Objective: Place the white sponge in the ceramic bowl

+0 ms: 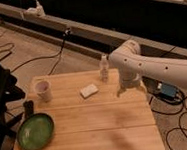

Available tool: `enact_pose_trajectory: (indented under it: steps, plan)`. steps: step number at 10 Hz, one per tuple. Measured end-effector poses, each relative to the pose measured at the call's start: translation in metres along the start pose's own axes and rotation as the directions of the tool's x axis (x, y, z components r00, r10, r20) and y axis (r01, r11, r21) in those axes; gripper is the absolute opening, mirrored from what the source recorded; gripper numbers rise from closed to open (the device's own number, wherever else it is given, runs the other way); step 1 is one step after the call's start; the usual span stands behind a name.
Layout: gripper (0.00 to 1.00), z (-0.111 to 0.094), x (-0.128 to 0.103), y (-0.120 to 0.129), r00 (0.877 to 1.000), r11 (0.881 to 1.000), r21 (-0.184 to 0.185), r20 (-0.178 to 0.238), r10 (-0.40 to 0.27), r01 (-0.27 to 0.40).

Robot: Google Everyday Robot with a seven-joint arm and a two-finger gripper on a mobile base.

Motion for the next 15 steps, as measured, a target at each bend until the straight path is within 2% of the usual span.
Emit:
enact_pose_trajectory:
  steps: [2,4,5,7,8,9,10,11,15]
  plan:
    - [0.8,0.004,-0.007,0.023,1.0,0.999,-0.038,-0.028,-0.004,0.003]
    - [0.8,0.017,-0.009,0.062,0.998,0.99,-0.144,-0.06,0.002,-0.011]
    - [0.8,0.02,-0.011,0.086,0.998,0.978,-0.209,-0.066,0.004,-0.018]
    - [0.8,0.018,-0.017,0.124,0.998,0.949,-0.313,-0.056,0.01,-0.027]
    - [0.8,0.01,-0.023,0.143,0.999,0.928,-0.372,-0.038,0.016,-0.029]
    - [0.8,-0.007,-0.029,0.164,1.0,0.899,-0.437,-0.005,0.018,-0.018]
    - [0.8,-0.025,-0.031,0.178,0.999,0.877,-0.48,0.038,0.0,0.018]
    - [0.8,-0.029,-0.032,0.181,0.999,0.872,-0.488,0.047,-0.004,0.026]
    - [0.8,-0.028,-0.034,0.177,0.999,0.875,-0.484,0.049,0.002,0.022]
